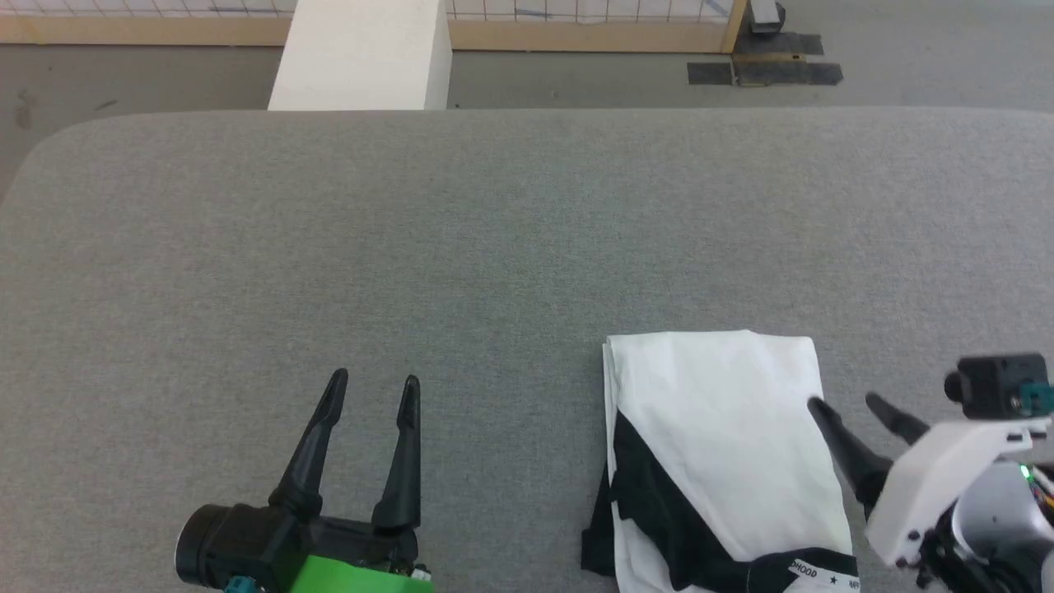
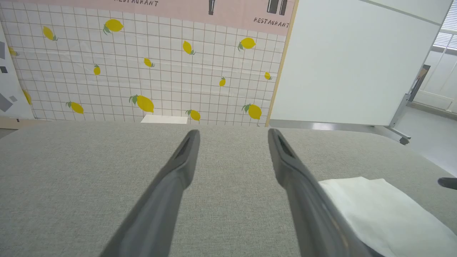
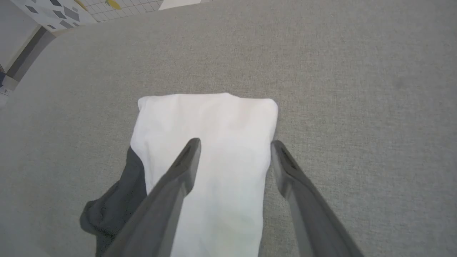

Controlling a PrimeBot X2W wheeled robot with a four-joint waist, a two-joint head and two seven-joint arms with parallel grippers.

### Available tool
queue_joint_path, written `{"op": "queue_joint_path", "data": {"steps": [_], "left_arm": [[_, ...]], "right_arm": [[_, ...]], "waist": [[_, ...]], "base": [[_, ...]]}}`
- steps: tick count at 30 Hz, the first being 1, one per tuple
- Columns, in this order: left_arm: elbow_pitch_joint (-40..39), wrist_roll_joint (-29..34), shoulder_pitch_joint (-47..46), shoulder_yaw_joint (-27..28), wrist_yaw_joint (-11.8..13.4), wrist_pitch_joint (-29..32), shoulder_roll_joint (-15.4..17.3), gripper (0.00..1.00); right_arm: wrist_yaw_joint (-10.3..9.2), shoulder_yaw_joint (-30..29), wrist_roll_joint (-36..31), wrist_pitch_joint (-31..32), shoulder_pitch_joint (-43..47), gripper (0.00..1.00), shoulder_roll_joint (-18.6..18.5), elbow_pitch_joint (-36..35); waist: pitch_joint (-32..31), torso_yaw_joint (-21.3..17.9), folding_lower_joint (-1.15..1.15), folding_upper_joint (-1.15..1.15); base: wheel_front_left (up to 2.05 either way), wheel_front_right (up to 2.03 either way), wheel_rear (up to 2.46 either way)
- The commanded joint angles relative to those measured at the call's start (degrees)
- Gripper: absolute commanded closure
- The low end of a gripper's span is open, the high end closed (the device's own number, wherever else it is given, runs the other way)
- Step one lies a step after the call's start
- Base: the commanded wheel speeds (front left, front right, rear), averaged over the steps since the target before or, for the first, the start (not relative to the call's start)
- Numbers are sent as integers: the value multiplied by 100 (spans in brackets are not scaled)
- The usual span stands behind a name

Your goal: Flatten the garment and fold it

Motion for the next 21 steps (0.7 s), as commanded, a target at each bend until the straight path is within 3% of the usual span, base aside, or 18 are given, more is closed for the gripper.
{"op": "queue_joint_path", "data": {"steps": [1,6,20,21], "left_arm": [[-23,25,37,16,-16,-22,12,0],[-3,53,-40,-25,-59,-22,11,0],[75,106,-258,-151,-102,-14,38,0],[84,104,-260,-163,-107,-14,40,0]], "right_arm": [[-8,-101,92,77,161,0,104,-71],[-8,-285,133,225,390,0,277,51],[-8,-324,157,438,86,0,423,1250],[-8,-332,152,486,80,33,425,1345]], "waist": [[87,-78,0,0],[202,-82,0,0],[521,307,0,0],[510,327,0,0]], "base": [[0,0,0],[0,0,0],[0,0,0],[0,0,0]]}}
